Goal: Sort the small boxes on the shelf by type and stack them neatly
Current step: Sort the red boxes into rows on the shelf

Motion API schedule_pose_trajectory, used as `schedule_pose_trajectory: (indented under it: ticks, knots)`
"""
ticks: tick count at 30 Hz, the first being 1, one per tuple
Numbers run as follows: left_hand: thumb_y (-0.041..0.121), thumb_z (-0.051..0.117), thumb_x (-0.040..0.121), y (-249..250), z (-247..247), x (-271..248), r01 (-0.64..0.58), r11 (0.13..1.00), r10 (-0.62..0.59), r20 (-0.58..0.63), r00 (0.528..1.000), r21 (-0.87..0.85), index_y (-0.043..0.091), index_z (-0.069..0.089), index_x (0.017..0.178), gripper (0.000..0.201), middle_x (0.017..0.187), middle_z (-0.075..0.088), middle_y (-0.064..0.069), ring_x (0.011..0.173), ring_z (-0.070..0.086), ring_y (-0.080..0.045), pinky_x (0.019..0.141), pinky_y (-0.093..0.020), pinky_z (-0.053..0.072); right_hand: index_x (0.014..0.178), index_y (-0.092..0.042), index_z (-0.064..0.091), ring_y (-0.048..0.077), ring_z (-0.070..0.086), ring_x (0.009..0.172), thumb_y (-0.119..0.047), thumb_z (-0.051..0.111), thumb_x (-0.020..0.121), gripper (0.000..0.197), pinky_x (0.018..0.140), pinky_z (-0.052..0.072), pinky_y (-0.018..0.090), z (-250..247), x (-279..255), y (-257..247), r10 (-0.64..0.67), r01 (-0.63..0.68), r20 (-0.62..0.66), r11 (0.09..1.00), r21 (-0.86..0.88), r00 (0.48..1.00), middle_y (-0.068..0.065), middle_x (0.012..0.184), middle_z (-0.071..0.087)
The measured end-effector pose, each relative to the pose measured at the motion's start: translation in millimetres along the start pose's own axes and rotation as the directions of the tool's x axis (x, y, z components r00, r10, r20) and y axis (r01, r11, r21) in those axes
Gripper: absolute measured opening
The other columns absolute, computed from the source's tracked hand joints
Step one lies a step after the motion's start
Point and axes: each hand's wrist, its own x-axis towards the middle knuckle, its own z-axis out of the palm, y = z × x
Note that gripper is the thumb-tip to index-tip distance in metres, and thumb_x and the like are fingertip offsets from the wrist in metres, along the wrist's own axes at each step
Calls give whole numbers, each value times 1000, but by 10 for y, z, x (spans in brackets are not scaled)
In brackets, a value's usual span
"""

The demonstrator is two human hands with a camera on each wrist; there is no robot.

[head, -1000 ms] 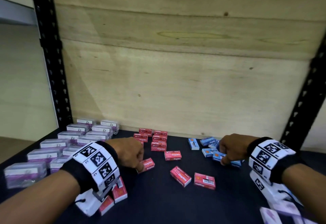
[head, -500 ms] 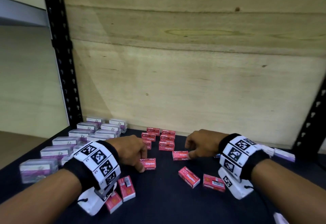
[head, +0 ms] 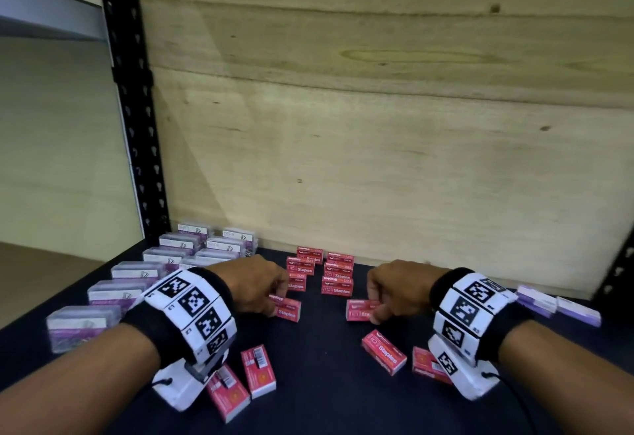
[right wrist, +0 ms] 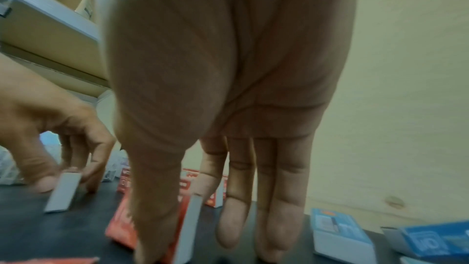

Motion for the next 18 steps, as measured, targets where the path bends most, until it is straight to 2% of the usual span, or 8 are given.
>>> schedule_pose_trajectory:
  ticks: [2, 6, 10, 15, 18]
  knots:
    - [28, 69, 89, -15, 0, 10, 17, 999, -17, -8, 1000, 31, 24, 58, 101, 17, 79, 50, 15, 81, 50, -10, 70, -26, 38, 100, -28, 58, 10, 53, 84, -44, 72, 85, 26, 64, 36, 23, -8, 15, -49, -22, 22, -1, 1000, -11, 1000, -12, 89, 58]
    - [27, 68, 90, -1, 5, 41, 27, 998, -26, -20, 999, 62, 23, 58, 105, 19, 82, 49, 13, 84, 51, -12, 73, -26, 39, 96, -29, 53, 12, 54, 84, -45, 67, 89, 23, 70, 40, 28, -19, 61, -155, -52, 53, 11, 998, -40, 999, -8, 93, 60]
    - [29, 68, 90, 25, 9, 81, 20, 995, -17, -32, 999, 93, 23, 58, 107, 20, 86, 51, 11, 86, 53, -13, 75, -27, 40, 100, -28, 52, 16, 55, 87, -46, 65, 91, 24, 74, 43, 30, -24, 85, -213, -61, 61, 0, 996, -72, 998, -5, 98, 61]
    - [32, 69, 90, 15, -1, 119, 30, 996, -28, -21, 999, 79, 27, 57, 106, 21, 82, 49, 13, 86, 53, -14, 75, -28, 41, 100, -27, 50, 13, 52, 78, -49, 64, 91, 27, 70, 42, 30, -18, 105, -225, -64, 63, -8, 995, -83, 998, -9, 83, 56]
    - [33, 69, 90, 26, -10, 139, 29, 995, -27, -16, 999, 92, 27, 56, 105, 21, 84, 51, 12, 86, 54, -14, 75, -28, 42, 100, -28, 49, 11, 51, 75, -50, 64, 90, 28, 68, 41, 29, -22, 121, -220, -74, 73, -11, 994, -82, 997, -10, 83, 55]
